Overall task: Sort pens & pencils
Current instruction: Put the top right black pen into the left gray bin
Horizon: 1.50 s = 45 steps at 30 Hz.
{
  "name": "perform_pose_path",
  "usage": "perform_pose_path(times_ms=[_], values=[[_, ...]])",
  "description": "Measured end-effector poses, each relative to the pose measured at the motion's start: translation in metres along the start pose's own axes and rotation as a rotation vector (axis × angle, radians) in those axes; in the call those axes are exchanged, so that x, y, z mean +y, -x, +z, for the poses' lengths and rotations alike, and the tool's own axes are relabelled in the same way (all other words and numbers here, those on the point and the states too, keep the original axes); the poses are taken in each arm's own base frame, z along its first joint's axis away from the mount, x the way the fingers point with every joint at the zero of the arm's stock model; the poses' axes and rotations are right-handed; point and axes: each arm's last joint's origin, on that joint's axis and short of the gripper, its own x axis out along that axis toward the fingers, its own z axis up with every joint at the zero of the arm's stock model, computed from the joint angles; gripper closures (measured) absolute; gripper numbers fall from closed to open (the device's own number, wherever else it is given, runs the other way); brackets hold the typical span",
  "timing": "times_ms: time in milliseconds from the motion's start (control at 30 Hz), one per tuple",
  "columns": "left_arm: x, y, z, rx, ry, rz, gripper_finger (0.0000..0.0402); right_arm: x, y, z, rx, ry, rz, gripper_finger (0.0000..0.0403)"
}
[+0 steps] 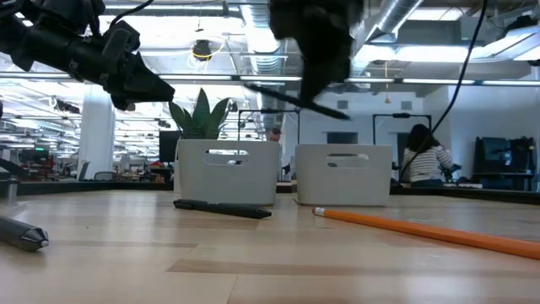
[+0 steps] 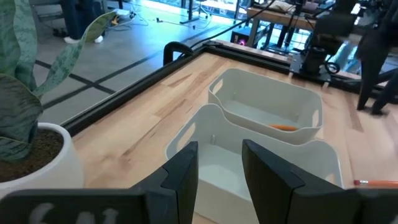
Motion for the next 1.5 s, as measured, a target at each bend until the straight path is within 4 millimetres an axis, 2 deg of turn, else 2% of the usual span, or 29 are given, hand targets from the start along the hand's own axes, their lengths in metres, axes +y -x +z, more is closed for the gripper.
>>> perform_pose_path(times_ms=[167, 367, 600, 833, 1100, 1233, 1333, 1500], values=[[0.0, 0.0, 0.0, 0.0, 0.035, 0.0, 0.0287, -0.005, 0.016, 0.027, -0.195, -0.002, 0.006, 0.0339], [-0.001, 0.0, 0.003, -0.034, 0.075, -0.008, 0.0287, -0.013, 0.024, 0.053, -0.429, 0.02, 0.036, 0.0339], [-0.004, 0.002, 0.017, -0.167, 0.147, -0.075, 0.0287, -0.029, 0.03, 0.068, -0.569, 0.027, 0.024, 0.0339], [-0.01, 0.007, 0.034, -0.311, 0.049, -0.244, 0.0287, -0.05, 0.026, 0.066, -0.508, 0.028, -0.028, 0.0339], [-0.01, 0.008, 0.04, -0.376, 0.007, -0.191, 0.0287, -0.068, 0.02, 0.062, -0.45, 0.037, -0.07, 0.0339], [-0.009, 0.008, 0.04, -0.38, 0.017, -0.16, 0.0287, -0.083, 0.006, 0.046, -0.395, -0.014, -0.075, 0.0339], [-0.009, 0.008, 0.04, -0.381, 0.002, -0.157, 0.0287, -0.091, 0.0, 0.037, -0.439, -0.081, -0.06, 0.0339], [-0.008, 0.008, 0.04, -0.381, 0.002, -0.133, 0.0287, -0.089, -0.009, 0.032, -0.465, -0.147, 0.038, 0.0339]])
